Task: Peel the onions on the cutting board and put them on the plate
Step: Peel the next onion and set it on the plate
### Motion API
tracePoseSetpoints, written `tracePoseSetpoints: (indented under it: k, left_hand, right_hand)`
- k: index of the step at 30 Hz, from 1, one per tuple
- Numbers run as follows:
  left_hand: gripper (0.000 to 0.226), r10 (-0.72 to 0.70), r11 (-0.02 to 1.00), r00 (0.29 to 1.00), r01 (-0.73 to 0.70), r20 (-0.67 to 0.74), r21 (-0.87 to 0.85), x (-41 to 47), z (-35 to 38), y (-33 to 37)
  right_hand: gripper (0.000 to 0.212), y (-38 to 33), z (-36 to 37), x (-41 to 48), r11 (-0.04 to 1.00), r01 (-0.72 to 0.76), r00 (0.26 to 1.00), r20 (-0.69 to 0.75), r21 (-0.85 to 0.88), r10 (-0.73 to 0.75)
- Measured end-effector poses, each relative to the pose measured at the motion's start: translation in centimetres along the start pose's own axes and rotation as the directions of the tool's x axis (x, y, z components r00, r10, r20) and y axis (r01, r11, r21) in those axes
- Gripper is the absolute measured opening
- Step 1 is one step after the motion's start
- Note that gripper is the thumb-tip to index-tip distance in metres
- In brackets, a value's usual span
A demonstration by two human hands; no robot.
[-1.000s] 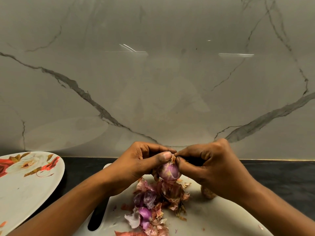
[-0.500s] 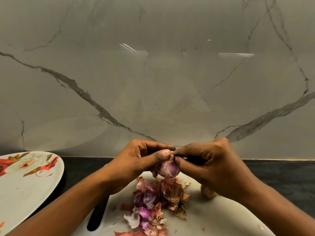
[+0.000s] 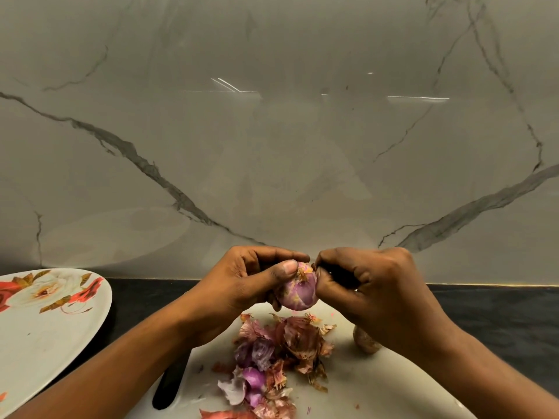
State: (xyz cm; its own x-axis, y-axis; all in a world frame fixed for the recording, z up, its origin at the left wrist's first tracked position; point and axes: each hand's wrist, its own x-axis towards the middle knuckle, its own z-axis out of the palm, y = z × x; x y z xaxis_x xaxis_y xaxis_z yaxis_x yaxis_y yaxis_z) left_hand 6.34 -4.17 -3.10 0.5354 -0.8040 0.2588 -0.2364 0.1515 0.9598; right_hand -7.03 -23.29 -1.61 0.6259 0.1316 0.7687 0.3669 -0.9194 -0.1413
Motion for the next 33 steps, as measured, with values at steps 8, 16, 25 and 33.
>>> tracePoseSetpoints:
  k: [8,16,25,33]
  left_hand:
    - [0.033,-0.005,0.989,1.000,0.002,-0.023,-0.145,0.3,-0.4,0.1]
    - [0.040,0.015,0.994,0.995,-0.026,-0.101,-0.108,0.3,-0.2,0.2]
    - [0.035,0.028,0.994,0.998,-0.034,-0.057,-0.105,0.2,-0.3,0.4]
    - [0.041,0.053,0.994,0.996,-0.060,-0.074,-0.092,0.1,0.0,0.5]
  right_hand:
    - [0.011,0.8,-0.2,0.2,0.953,-0.162,0.972,-0.123,0.255,0.198]
    - [0.017,0.0,-0.3,0.1,0.898,-0.247,0.963,-0.012,0.364,0.269]
    - [0.029,0.3,0.0,0.4,0.890,-0.207,0.978,0.066,0.407,0.198]
    - [0.021,-0.3,0.3,0.0,0.963,-0.155,0.981,-0.079,0.220,0.176]
